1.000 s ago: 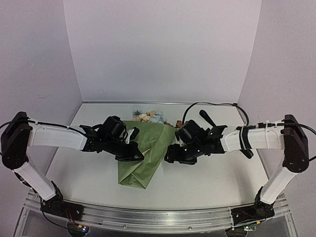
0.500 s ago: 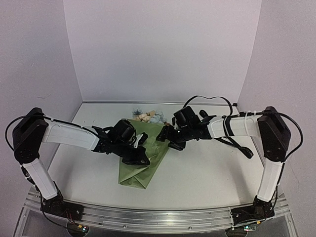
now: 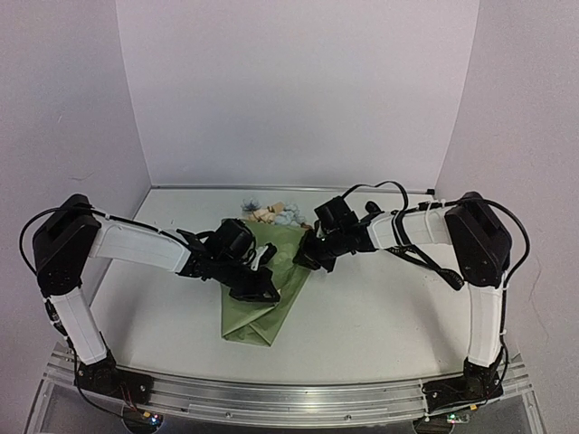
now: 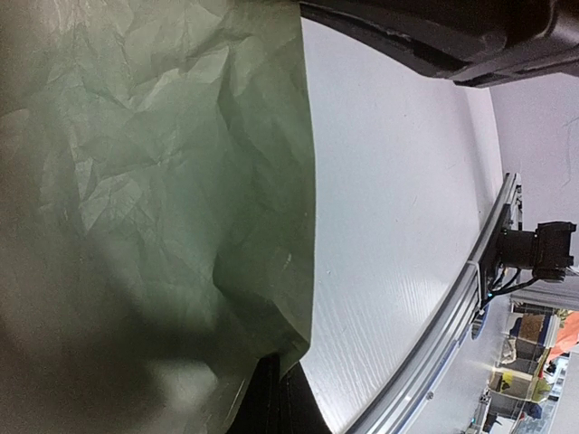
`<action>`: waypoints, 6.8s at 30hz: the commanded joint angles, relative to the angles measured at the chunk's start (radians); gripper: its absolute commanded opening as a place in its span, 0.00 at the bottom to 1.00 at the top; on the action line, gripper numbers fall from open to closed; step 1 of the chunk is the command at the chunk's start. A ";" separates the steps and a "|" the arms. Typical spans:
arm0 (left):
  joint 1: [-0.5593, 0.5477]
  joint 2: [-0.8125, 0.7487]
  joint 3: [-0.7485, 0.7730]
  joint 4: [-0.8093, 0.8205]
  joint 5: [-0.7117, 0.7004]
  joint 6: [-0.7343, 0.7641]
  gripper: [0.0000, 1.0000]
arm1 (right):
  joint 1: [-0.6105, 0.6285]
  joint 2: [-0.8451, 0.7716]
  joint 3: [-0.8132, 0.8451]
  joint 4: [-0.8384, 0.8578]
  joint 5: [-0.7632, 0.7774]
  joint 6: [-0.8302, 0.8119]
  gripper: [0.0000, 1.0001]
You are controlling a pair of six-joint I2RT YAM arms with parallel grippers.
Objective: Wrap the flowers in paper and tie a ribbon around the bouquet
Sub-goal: Pass from the left arm to the right, then press the fold line on the folded wrapping paper.
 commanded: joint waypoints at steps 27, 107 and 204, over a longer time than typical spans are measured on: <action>0.093 -0.005 -0.060 0.037 0.113 -0.014 0.15 | -0.089 0.115 0.226 -0.270 -0.026 -0.211 0.00; 0.073 -0.040 -0.103 -0.014 0.196 0.019 0.13 | 0.169 -0.007 -0.043 -0.380 0.074 -0.140 0.14; 0.288 0.177 -0.078 0.206 0.252 -0.220 0.27 | 0.167 0.020 -0.029 -0.442 0.087 -0.185 0.13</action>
